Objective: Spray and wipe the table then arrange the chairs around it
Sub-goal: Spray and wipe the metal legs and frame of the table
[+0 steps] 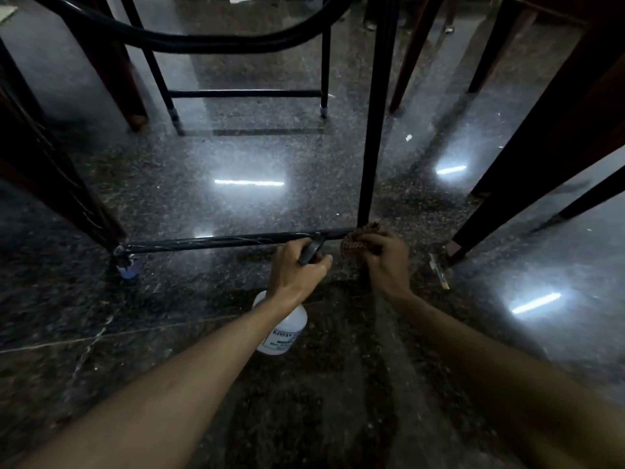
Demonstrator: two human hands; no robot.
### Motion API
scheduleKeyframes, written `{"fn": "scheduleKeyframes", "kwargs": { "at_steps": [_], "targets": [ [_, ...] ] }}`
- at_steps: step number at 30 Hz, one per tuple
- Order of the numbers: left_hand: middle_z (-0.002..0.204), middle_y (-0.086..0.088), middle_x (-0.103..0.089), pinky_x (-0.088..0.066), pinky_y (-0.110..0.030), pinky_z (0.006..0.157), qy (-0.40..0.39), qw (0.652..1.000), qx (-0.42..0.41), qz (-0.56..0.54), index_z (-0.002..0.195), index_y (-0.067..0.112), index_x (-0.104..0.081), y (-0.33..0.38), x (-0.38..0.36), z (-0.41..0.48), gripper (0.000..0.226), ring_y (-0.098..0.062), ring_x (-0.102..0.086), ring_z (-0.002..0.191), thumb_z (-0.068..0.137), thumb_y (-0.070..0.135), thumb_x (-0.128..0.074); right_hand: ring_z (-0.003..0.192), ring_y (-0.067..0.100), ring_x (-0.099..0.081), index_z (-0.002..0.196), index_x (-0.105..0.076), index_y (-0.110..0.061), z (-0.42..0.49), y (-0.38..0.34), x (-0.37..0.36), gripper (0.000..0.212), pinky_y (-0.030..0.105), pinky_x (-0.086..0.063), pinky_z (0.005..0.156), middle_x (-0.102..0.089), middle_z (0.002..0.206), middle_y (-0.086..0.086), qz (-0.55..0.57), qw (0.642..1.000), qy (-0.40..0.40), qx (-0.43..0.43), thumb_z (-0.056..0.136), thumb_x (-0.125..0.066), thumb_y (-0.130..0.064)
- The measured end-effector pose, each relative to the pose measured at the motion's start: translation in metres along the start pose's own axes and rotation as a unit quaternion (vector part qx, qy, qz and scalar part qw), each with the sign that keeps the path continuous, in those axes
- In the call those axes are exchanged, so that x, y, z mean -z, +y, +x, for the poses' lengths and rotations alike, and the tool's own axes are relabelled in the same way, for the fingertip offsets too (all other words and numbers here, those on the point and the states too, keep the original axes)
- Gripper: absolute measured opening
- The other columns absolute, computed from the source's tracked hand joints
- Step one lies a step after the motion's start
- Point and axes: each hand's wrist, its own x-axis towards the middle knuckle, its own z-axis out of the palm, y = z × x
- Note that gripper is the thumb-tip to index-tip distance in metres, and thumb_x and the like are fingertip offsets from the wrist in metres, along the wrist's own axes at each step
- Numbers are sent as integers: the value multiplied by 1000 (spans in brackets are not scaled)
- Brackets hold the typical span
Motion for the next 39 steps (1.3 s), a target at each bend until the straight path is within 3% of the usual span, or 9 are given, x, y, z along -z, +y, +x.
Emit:
{"fn": "scheduleKeyframes", "kwargs": {
  "at_steps": [3,11,16,22,25,30,32,36,39],
  "targets": [
    [66,-12,-69,-60,-53,59,23,1000,-6,11,71,7,-66,-11,7,4,27,-29,-65,59,92,21,-77,101,15,-58,112,-76,-12,9,-11,-3,27,8,-39,91,-61,114,6,24,997,75,15,86,-72,-5],
    [59,7,-60,-52,-29,57,55,998,17,10,73,13,-65,-20,30,-8,23,-2,-59,52,91,16,-79,113,17,-50,120,-72,-16,2,-22,-27,37,15,-37,100,-59,127,8,-43,995,56,72,88,-61,-3],
    [62,3,-61,-63,-44,60,72,997,25,7,72,20,-62,-28,44,-20,25,-16,-63,57,92,20,-77,115,36,-48,128,-67,-15,0,-37,-50,41,43,-48,97,-56,129,15,-155,981,-44,104,91,-52,-8],
    [65,3,-63,-65,-48,63,95,994,51,-1,73,24,-61,-40,69,-39,25,-18,-65,60,93,23,-76,112,23,-59,119,-71,-19,5,-47,-47,43,34,-49,98,-67,121,5,-136,975,-90,148,83,-48,-15],
    [64,1,-63,-64,-47,64,100,993,65,-2,70,25,-58,-40,78,-51,28,-21,-65,59,92,23,-77,112,26,-46,124,-69,-11,-6,-41,-31,40,33,-39,95,-62,125,13,-176,981,-26,81,89,-53,0],
    [72,-22,-71,-52,-38,55,99,988,118,-5,71,7,-68,-42,81,-56,32,-40,-71,68,94,28,-74,86,17,-69,104,-78,-22,3,-80,-54,45,25,-51,80,-75,91,1,-48,993,-85,63,80,-48,0],
    [75,-23,-73,-54,-38,56,101,985,137,-19,77,6,-71,-48,86,-55,30,-41,-72,72,92,32,-75,89,21,-67,111,-76,-17,-1,-91,-70,47,24,-47,78,-74,96,6,-54,991,-85,85,78,-50,4],
    [69,-13,-72,-60,-45,61,123,980,156,-12,71,12,-69,-58,105,-54,30,-34,-71,69,86,37,-76,78,-6,-63,98,-77,-18,-1,-83,-63,50,2,-46,74,-72,87,-4,-5,998,-48,26,75,-43,10],
    [58,-5,-56,-42,-33,58,148,974,169,19,59,15,-57,-64,116,-57,40,-28,-58,61,91,29,-77,92,19,-69,102,-75,-30,9,-68,-60,53,31,-57,90,-76,93,0,-51,998,-7,-42,70,-36,-13]
  ]
}}
